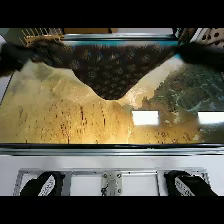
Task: Fold the clothes and pants, and hang the long-sleeved shirts on hangers.
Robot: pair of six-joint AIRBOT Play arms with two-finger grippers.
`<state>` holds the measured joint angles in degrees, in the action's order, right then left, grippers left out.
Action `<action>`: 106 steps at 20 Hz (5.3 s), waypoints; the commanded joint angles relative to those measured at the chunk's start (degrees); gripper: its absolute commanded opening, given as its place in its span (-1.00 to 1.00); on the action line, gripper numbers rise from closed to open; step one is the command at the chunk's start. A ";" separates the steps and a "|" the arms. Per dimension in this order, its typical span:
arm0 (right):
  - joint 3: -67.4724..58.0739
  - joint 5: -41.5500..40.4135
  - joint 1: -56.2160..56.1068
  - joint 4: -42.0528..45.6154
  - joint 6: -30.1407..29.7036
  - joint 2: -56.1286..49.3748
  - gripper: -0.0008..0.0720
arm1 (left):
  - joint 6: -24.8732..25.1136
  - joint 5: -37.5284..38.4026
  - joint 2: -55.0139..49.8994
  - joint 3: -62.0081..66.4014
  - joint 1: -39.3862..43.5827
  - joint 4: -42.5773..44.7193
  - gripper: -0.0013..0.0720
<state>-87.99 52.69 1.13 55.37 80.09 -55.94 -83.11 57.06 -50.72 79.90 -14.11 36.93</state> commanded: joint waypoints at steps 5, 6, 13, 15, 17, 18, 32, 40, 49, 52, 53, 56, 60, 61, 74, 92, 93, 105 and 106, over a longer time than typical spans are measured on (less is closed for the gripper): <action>-13.18 2.14 -0.04 1.03 0.07 9.38 -0.96 | -1.29 0.31 16.48 8.17 -1.33 2.71 -0.94; -13.18 3.30 -0.02 1.03 0.11 9.53 -0.96 | -4.61 1.57 17.29 8.17 -1.33 6.36 -0.94; -6.03 14.82 -0.09 7.76 4.15 2.01 -0.96 | -11.87 15.96 7.54 -1.77 -0.17 18.58 -0.94; -1.75 11.91 -0.09 13.31 4.11 -0.26 -0.96 | -11.87 11.54 2.16 -8.98 1.66 18.51 -0.94; -0.70 8.68 -0.07 16.26 4.07 -2.08 -0.96 | -12.35 4.76 -3.41 -11.41 1.97 14.10 -0.94; -0.70 7.04 -0.07 16.04 3.82 -2.45 -0.96 | -12.24 3.19 -5.77 -10.88 1.97 9.94 -0.94; 37.57 18.56 -0.96 15.80 1.33 8.87 -0.96 | -4.85 11.80 -12.92 -32.26 13.70 26.53 -0.93; 47.45 18.51 -0.96 13.84 1.36 9.38 -0.96 | -1.79 7.26 -12.31 -45.16 14.19 26.60 0.59; 47.45 18.29 -0.96 13.77 1.36 9.38 -0.96 | -5.66 0.90 -11.41 -45.16 25.90 41.48 0.59; 47.45 18.29 -0.96 13.77 1.36 9.35 -0.96 | -5.84 0.28 -16.57 -45.13 26.84 40.30 0.59; 47.45 18.29 -0.96 13.77 1.36 9.35 -0.96 | -5.84 0.35 -18.01 -45.13 26.67 39.34 0.58; 47.45 18.27 -0.96 13.81 1.33 9.38 -0.96 | -6.75 0.87 -19.50 -45.13 24.94 37.92 -0.85; 39.95 16.22 -0.76 14.82 1.33 9.35 -0.96 | -6.91 7.10 -12.02 -37.55 17.70 37.35 -0.94; 35.01 15.17 -0.79 14.97 1.33 9.33 -0.96 | -6.86 8.79 -8.48 -33.22 15.15 34.82 -0.94; -14.97 4.31 -0.85 10.19 2.40 13.11 -0.96 | -6.91 -0.83 23.04 -0.70 9.38 11.50 -0.94; -12.52 18.60 -0.92 17.51 -0.44 -4.15 -0.96 | 0.22 -2.67 -4.85 -11.08 9.31 9.40 -0.94; -9.29 20.33 -1.05 17.51 -0.44 -3.06 -0.96 | 0.20 -0.87 -4.94 -13.53 9.31 11.45 -0.94; 48.70 23.41 -5.55 14.38 2.43 11.50 -0.96 | 0.22 7.02 -1.66 -49.46 17.94 26.58 0.66; 49.64 22.97 -5.55 13.55 2.43 11.52 -0.96 | 0.22 5.92 -1.66 -48.11 17.94 26.58 0.64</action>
<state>-45.87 76.58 -3.97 70.94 81.65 -45.52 -83.02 64.99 -52.51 33.82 2.68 62.33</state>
